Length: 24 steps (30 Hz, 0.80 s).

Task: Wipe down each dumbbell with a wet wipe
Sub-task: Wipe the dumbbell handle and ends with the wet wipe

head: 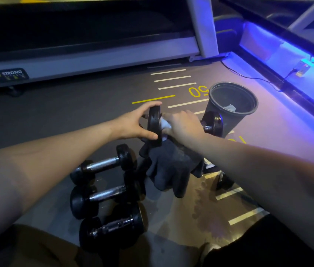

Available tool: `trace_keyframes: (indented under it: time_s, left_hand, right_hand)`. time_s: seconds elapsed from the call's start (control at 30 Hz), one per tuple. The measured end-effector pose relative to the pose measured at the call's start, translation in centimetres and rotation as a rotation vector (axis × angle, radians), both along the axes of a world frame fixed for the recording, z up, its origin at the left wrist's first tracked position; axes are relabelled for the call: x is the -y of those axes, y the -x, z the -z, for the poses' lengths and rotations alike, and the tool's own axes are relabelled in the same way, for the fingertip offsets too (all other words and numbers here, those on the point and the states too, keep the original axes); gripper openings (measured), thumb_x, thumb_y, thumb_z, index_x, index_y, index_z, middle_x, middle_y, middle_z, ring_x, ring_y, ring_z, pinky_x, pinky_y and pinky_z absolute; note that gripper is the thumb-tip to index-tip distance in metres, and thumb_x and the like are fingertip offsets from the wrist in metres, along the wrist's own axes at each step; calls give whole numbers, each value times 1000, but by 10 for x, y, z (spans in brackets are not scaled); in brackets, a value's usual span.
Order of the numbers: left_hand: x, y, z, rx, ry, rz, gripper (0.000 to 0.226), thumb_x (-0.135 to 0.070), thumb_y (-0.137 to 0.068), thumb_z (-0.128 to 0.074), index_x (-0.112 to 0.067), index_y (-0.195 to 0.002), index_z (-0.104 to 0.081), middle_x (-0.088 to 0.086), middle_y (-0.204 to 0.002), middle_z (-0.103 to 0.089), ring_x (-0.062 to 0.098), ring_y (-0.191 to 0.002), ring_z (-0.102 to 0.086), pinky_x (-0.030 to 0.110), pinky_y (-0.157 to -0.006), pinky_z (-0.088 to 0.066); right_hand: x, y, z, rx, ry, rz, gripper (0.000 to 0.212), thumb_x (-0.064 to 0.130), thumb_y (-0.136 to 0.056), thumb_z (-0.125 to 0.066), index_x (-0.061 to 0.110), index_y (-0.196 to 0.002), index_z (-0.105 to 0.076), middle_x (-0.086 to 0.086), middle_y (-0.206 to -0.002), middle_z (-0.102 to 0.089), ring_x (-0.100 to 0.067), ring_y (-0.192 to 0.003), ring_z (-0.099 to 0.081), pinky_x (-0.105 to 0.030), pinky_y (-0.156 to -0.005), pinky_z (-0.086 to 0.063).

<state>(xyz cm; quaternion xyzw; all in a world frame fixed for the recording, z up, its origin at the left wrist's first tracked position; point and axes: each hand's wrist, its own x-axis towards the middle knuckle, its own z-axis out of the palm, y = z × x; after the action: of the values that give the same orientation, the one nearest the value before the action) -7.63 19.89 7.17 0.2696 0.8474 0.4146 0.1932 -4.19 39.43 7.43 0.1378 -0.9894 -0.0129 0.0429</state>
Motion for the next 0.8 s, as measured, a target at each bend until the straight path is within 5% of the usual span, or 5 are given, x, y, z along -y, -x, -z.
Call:
trace_keyframes:
  time_s: [0.13,0.23,0.43,0.63,0.8]
  left_hand:
    - [-1,6,10,118,-37,-30,122,-19,-70,-91,-46,-157,-10,2,-148,-38,17,-127,-53,17,-88,-54]
    - [-7,8,15,181,-63,-37,129,-15,-69,-91,-42,-158,-3,-3,-150,-28,10,-125,-49,7,-90,-46]
    - [-17,16,23,123,-74,-32,106,-13,-67,-93,-37,-146,-26,-11,-133,-47,10,-129,-48,2,-92,-40]
    - [-17,15,23,111,-58,-24,107,-35,-55,-94,-44,-141,-30,-13,-131,-48,13,-132,-45,29,-110,-42]
    - [-16,12,19,85,-31,-22,103,-18,-67,-93,-36,-145,-28,-5,-140,-44,13,-133,-42,15,-100,-40]
  right_hand:
    - [-3,-1,-1,28,22,-14,38,40,-88,-62,22,-121,-59,-7,-111,-70,-32,-110,-59,-36,-77,-32]
    - [-4,0,-5,86,24,-31,37,42,-89,-62,20,-118,-59,-8,-112,-69,-32,-110,-59,-34,-73,-26]
    - [-13,9,-12,196,-43,-30,30,50,-86,-62,26,-101,-55,-7,-108,-68,-30,-108,-60,-36,-82,-34]
    - [-22,14,-9,200,-135,-9,47,58,-80,-63,28,-115,-61,-4,-103,-70,-27,-103,-63,-38,-91,-35]
    - [-34,9,-13,212,-186,19,47,60,-81,-62,30,-117,-62,-5,-104,-71,-26,-106,-63,-40,-97,-31]
